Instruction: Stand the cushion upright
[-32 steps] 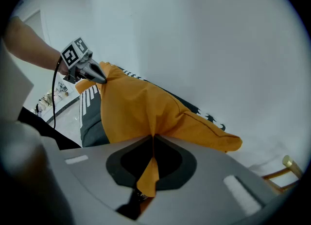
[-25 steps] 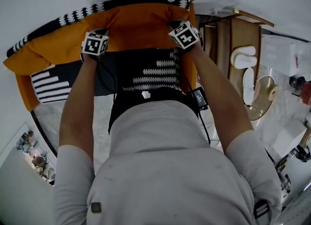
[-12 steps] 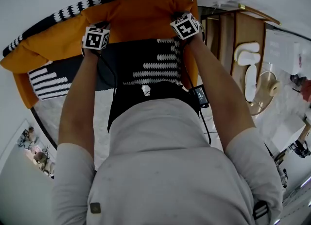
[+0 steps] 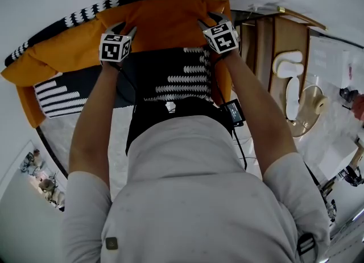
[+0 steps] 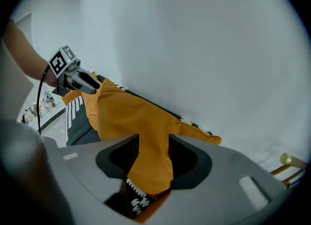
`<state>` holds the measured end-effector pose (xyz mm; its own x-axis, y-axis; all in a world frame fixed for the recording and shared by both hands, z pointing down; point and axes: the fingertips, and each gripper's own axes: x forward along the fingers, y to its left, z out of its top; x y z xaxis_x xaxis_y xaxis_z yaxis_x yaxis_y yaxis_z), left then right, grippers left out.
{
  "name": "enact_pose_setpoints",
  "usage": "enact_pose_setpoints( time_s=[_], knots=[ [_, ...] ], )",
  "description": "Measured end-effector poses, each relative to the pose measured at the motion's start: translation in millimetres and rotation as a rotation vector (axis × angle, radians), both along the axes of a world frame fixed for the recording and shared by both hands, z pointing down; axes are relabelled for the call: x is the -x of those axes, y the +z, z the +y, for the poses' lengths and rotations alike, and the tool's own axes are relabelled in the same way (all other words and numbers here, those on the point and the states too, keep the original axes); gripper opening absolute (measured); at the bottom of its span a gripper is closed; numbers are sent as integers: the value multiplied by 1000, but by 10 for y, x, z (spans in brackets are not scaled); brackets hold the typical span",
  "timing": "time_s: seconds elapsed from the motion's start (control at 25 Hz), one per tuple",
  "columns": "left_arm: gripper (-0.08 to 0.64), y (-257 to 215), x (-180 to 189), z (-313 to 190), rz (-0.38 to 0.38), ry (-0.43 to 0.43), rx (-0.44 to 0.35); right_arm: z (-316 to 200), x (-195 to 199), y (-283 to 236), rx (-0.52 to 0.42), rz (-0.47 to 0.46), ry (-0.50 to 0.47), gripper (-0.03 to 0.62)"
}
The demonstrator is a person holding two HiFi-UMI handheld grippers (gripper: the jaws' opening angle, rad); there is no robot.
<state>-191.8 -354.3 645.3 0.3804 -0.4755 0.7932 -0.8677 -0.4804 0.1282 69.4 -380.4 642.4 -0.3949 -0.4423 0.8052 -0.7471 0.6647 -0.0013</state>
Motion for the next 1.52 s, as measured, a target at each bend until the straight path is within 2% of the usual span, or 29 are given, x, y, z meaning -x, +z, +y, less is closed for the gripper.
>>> enact_pose_setpoints(
  time_s=[0.24,0.48,0.84,1.0,1.16,1.24,1.4,1.52],
  knots=[
    [198,-676,-207,25,90,-3,-115,124,42,-682,-97,-78,23,201],
    [198,-1580,-363,206,153,-3,-274,316,92,-1456,-200,-185,11,192],
    [196,-2940,-595,731,281,-42,-474,830,135,-2581,-382,-257,-59,89],
    [151,-3323,-633,1064,272,-39,-554,1110,184,-3016,-457,-298,-89,59],
    [74,-3618,-674,1378,268,-52,-607,1367,186,-3394,-521,-336,-110,34],
    [49,-3724,-663,1505,259,-65,-628,1480,181,-3521,-536,-355,-116,9],
    [8,-3871,-623,1717,227,-97,-653,1644,151,-3660,-552,-391,-151,9],
    [5,-3920,-605,1898,213,-123,-652,1747,130,-3700,-545,-413,-169,9]
  ],
)
